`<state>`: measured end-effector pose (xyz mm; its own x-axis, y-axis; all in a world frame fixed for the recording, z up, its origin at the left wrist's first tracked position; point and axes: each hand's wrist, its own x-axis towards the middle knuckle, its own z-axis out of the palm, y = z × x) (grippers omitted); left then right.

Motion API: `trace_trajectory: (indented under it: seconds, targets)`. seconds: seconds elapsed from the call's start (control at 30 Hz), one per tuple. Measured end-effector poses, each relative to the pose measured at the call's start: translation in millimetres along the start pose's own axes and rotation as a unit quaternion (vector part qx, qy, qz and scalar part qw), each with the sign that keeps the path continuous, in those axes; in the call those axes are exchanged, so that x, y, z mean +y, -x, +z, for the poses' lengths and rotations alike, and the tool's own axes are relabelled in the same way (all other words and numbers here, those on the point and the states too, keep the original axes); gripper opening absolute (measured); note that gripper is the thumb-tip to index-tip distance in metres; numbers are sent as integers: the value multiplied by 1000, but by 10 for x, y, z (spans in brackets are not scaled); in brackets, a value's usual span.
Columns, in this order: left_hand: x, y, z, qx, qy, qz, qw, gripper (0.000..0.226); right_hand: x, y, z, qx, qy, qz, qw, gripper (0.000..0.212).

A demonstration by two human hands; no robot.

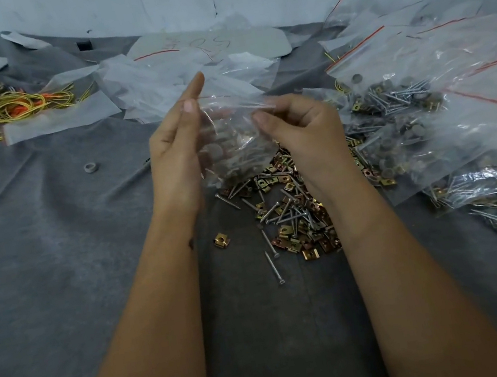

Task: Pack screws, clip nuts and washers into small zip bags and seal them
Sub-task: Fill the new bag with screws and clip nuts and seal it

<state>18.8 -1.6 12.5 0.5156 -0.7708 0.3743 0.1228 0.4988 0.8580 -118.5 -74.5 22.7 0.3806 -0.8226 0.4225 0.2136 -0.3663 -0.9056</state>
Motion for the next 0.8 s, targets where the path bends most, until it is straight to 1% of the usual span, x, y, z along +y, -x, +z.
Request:
trace_trajectory:
  seconds: [0.1,0.2,0.27,0.33,0.37,0.43,0.47,0.5,0.53,0.6,0.7,0.8]
  targets:
    - [-52,9,46,103,-63,2,993,18,-3,3,7,35,29,-3,999,10]
    - [-84,4,69,149,-102,20,983,18,-17,6,14,77,61,1,995,8]
    - [-81,-16,49,165,-110,38,979,16,-43,-15,-21,122,81,-31,989,12]
    - [-70,-34,27,157,-114,56,979,18,-69,-35,-84,151,65,-46,985,10]
    - [-67,-37,27,144,-115,62,981,19,-76,-31,-101,142,52,-41,988,9]
    - [-64,-27,62,118,-103,61,986,17,-63,-8,-94,80,40,-15,996,6]
    - [-69,-21,94,111,-92,56,988,16,-52,7,-70,48,52,-7,997,5]
    - [-75,-16,126,110,-82,50,989,15,-38,14,-44,31,70,-7,997,6]
    - [-78,-13,158,112,-74,45,990,16,-24,15,-24,33,82,-10,996,9]
    - [-82,-6,199,110,-70,39,991,19,-14,-3,-12,75,68,0,995,11]
    - [-102,5,215,107,-98,22,989,21,8,-24,-42,138,15,29,990,7]
    - [-121,6,218,111,-113,-17,987,19,22,-24,-58,155,6,38,987,8]
